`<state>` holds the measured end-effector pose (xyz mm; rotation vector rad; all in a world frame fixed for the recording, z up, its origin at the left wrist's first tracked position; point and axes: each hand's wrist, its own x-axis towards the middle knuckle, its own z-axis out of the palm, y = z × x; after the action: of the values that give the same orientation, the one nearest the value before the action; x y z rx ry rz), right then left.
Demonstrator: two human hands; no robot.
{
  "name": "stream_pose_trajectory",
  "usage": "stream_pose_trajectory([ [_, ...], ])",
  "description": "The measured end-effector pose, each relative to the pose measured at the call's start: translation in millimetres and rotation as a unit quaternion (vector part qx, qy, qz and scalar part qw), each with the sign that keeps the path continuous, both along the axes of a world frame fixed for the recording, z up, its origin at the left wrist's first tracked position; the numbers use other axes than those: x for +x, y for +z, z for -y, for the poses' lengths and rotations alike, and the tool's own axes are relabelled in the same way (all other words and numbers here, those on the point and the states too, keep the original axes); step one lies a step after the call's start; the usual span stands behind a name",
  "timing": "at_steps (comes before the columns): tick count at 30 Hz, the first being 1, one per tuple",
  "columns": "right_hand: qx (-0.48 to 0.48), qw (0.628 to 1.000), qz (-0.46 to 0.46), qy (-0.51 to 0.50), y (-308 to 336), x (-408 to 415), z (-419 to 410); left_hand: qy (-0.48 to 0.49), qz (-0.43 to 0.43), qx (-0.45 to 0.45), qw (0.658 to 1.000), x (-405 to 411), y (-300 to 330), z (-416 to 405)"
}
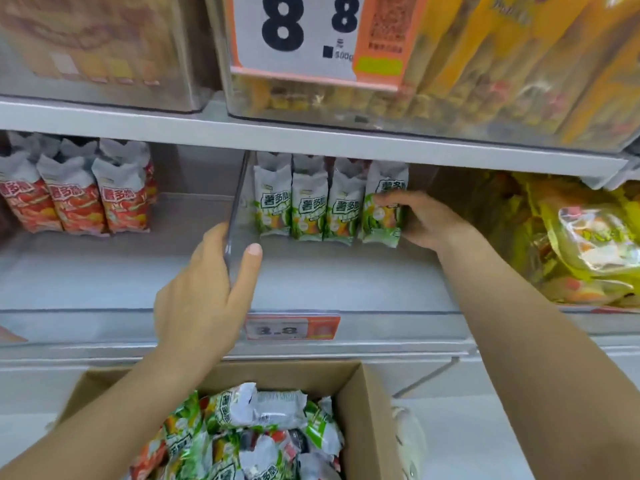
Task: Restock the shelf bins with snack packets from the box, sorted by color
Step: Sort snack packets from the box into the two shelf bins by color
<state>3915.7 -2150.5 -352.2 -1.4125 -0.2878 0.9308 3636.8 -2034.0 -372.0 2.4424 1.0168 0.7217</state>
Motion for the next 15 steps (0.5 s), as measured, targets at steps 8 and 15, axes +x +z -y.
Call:
stream_pose_trajectory([
  [8, -0.064, 0.988, 0.127, 0.053, -33.0, 27.7, -9.4, 0.012, -0.002, 0.006, 1.000, 0.5, 1.2, 2.0],
  [15, -0.148, 0.956, 0.255, 0.001, -29.6, 22.4, 4.8, 0.017, 0.001, 0.011, 1.000, -1.4, 2.4, 3.8],
])
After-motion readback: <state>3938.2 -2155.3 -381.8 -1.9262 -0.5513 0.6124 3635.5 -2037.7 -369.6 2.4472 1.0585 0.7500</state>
